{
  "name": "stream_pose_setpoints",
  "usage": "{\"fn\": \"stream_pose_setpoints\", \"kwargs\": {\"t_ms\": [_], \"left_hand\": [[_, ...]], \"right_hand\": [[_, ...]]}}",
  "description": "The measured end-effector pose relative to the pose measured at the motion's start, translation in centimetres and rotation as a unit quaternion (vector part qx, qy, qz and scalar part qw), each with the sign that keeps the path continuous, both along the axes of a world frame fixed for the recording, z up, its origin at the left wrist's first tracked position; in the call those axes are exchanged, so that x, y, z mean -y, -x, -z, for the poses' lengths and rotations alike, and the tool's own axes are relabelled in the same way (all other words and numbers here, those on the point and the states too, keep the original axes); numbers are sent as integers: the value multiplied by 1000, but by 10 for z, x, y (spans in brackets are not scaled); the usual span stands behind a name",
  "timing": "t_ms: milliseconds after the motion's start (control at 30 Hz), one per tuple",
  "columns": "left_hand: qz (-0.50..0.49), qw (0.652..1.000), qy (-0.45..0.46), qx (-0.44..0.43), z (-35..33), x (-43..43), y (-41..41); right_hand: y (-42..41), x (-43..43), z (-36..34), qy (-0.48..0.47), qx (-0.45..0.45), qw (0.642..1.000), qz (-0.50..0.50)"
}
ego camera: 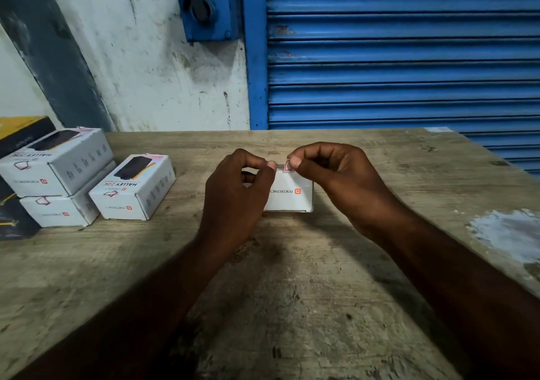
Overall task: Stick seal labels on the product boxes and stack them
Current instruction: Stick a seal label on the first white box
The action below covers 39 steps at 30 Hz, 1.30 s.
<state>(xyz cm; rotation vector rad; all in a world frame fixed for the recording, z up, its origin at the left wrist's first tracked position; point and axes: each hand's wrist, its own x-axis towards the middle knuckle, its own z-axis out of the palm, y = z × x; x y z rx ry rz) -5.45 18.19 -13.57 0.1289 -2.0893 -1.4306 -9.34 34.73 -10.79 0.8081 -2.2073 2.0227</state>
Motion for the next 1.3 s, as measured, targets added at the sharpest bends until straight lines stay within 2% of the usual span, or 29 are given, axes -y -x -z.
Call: {"fn": "stream_pose_setpoints", "kwargs": {"t_ms": [367,1300], "left_hand": [[-7,1000,29,-1,-2,-2,-2],[-6,999,43,-8,-4,-3,-3]], "right_hand": [[-4,1,1,-69,-116,989,60],[-2,3,2,-106,-90,987,74]]}}
